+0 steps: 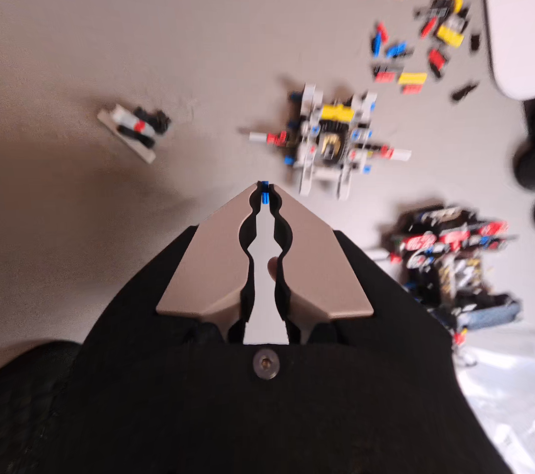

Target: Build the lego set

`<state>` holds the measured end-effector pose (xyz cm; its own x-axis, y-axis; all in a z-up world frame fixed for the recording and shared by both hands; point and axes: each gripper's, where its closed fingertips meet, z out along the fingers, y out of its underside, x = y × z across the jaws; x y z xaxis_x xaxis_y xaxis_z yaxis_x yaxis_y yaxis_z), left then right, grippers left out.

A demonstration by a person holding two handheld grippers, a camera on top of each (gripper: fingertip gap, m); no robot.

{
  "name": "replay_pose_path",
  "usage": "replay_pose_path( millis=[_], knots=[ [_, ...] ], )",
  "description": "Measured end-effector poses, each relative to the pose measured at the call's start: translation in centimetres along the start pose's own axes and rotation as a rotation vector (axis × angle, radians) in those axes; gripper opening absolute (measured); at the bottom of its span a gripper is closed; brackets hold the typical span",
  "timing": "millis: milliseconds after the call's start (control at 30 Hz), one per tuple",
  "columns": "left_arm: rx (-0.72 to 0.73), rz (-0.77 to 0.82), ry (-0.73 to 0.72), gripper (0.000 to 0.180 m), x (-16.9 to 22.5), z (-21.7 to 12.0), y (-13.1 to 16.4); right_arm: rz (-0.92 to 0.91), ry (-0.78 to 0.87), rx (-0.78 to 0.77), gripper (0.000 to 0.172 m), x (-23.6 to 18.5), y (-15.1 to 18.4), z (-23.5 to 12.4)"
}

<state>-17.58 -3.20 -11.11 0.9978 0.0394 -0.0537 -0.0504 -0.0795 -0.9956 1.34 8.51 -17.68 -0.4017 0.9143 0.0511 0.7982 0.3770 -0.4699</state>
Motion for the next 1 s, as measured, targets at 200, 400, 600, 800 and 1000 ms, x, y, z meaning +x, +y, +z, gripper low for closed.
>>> replay_pose_path(
  millis=[200,400,600,800,1000],
  knots=[
    [-0.023,0.008,0.007,0.039,0.5,0.3,0.6,0.122,0.044,-0.006,0.003,-1.5,6.4,0.9],
    [-0.025,0.023,-0.004,0.038,0.6,0.1,0.7,0.121,0.073,0.016,0.012,-1.1,6.6,1.1],
    [-0.031,0.023,0.009,0.038,0.8,0.3,0.9,0.057,0.142,0.242,0.013,3.2,-2.5,-3.0],
    [-0.032,0.012,-0.001,0.038,0.4,0.1,1.0,-0.067,0.127,0.157,0.015,7.7,-9.3,3.0],
    [-0.024,0.001,0.004,0.039,0.2,0.0,0.8,-0.076,0.032,-0.048,0.016,9.7,-8.8,9.4]
  ],
)
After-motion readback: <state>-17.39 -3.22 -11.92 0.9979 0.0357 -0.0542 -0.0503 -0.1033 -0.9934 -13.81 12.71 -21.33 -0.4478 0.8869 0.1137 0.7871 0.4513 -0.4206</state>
